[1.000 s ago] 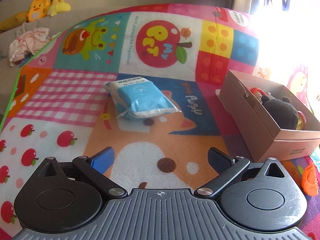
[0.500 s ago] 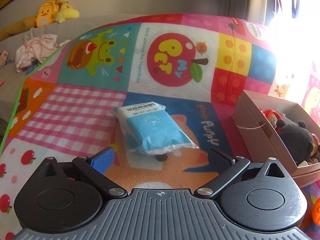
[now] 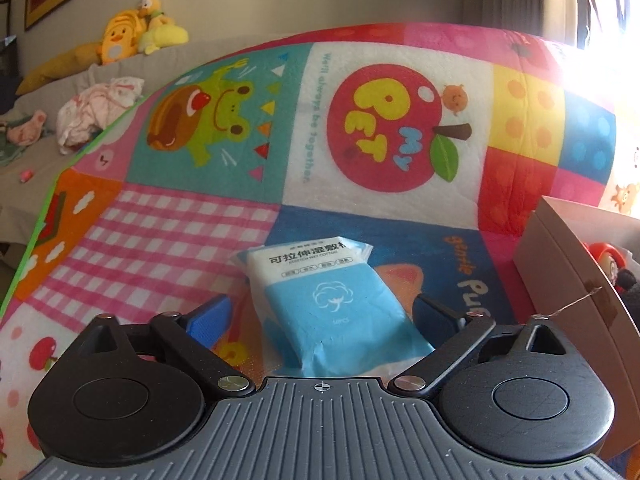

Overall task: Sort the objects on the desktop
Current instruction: 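Carry the orange toy and set it on the mat with the right tool, then grasp the blue wet-wipes pack with the left tool while the right tool grasps the orange toy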

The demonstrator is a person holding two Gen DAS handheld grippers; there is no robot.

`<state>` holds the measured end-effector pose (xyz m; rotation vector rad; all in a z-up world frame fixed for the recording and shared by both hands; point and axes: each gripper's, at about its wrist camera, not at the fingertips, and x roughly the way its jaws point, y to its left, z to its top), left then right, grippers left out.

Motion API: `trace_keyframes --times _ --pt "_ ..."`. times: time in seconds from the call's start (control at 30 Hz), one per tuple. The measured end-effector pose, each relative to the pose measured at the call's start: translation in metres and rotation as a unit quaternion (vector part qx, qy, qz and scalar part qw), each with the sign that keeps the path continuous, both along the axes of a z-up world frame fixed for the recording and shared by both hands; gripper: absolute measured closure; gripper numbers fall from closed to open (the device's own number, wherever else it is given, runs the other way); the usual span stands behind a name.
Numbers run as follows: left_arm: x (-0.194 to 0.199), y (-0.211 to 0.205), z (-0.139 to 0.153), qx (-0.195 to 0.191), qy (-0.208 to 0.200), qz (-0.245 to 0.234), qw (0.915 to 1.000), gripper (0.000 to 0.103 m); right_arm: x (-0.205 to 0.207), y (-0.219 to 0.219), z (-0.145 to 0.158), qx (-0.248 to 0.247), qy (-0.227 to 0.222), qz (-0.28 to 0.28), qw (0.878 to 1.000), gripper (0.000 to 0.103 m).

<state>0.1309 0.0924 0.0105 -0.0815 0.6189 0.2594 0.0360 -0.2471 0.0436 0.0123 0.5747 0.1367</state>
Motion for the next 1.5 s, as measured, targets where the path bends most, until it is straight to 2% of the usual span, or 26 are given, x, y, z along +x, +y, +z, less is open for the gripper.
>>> trace_keyframes --times 0.03,0.07,0.13,0.33,0.47,0.57,0.73,1.03,1.37,1.5 --pt "-0.001 -0.001 -0.001 0.002 0.007 -0.009 0.9999 0.031 -0.007 0.001 -0.002 -0.006 0.002 0.008 1.000 0.012" --pt "-0.003 -0.003 -0.002 0.004 0.017 -0.018 0.9997 0.036 -0.012 0.003 -0.005 -0.010 0.006 0.016 1.000 0.010" --pt "-0.011 -0.006 -0.002 0.011 0.018 -0.030 0.9993 0.039 -0.020 0.005 -0.012 -0.013 0.017 0.025 0.999 0.003" --pt "-0.050 -0.018 0.005 -0.003 0.024 -0.079 0.9966 0.044 -0.028 0.009 -0.035 -0.010 0.061 0.033 0.998 0.000" --pt "-0.095 -0.036 0.009 -0.031 0.032 -0.137 0.9895 0.044 -0.031 0.012 -0.043 -0.014 0.072 0.040 0.996 0.000" --pt "-0.128 -0.049 0.012 -0.045 0.029 -0.173 0.9835 0.043 -0.032 0.015 -0.047 -0.016 0.078 0.040 0.996 0.000" --pt "-0.160 -0.066 0.010 -0.063 0.026 -0.198 0.9779 0.037 -0.033 0.017 -0.048 -0.015 0.081 0.039 0.996 0.000" --pt "-0.161 -0.069 0.003 -0.069 0.034 -0.196 0.9775 0.019 -0.032 0.020 -0.051 -0.012 0.096 0.043 0.994 0.000" --pt "-0.162 -0.073 -0.001 -0.073 0.040 -0.204 0.9755 0.010 -0.031 0.021 -0.053 -0.010 0.102 0.048 0.994 0.000" --pt "-0.164 -0.076 0.000 -0.073 0.041 -0.210 0.9740 0.009 -0.035 0.027 -0.053 -0.028 0.108 0.076 0.991 0.000"
